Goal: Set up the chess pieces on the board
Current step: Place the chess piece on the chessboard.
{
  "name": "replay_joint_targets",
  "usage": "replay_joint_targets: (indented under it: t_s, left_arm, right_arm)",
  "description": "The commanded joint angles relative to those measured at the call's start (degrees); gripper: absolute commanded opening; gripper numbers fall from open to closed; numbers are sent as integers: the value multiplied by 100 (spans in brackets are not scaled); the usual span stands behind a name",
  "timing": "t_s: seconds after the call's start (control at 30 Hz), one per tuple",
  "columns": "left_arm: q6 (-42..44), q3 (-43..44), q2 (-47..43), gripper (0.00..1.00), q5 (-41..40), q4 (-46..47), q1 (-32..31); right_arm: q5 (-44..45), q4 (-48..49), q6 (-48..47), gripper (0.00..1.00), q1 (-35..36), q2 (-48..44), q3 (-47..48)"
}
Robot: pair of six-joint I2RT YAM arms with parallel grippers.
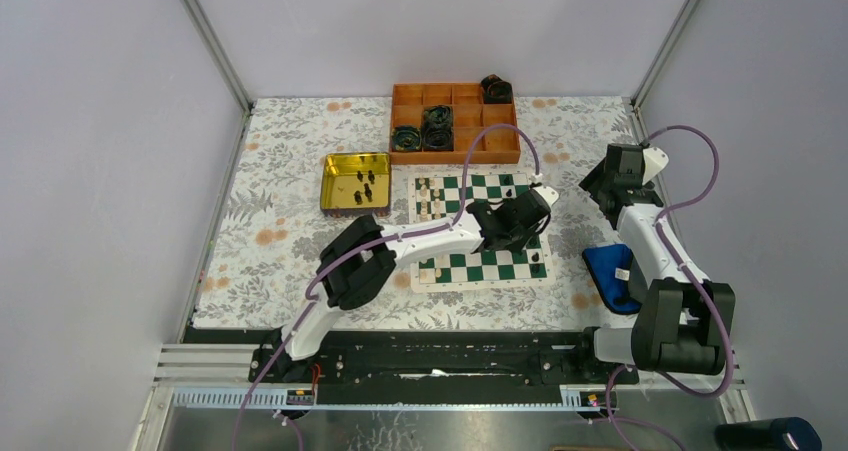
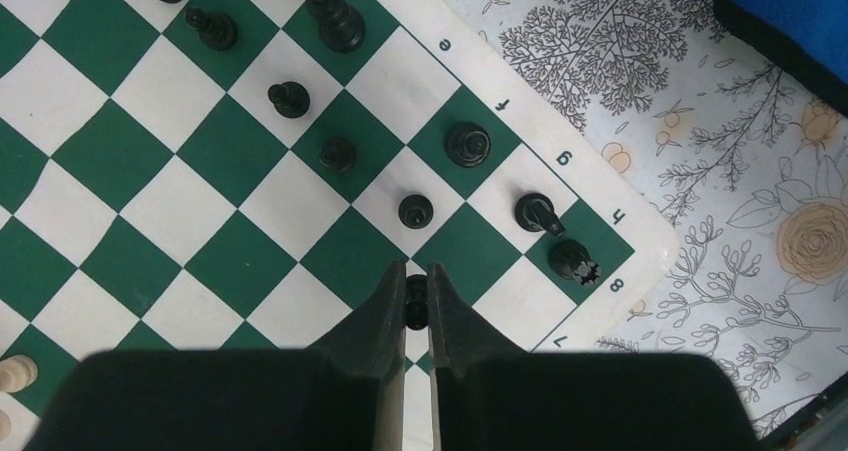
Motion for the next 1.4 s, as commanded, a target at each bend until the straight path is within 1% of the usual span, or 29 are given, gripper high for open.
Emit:
replay_joint_targets:
  t_s: [0.0,0.67,1.37]
  left_arm:
    - [43,165,172,0,238,127,30]
    - [9,160,337,0,435,220,30]
    - [-88,500,654,0,590,251,29]
  right_arm:
    - [67,287,123,70,-36,57,23]
    - [94,372,143,70,-36,146,-14]
    - [118,425,152,70,-60,260,81]
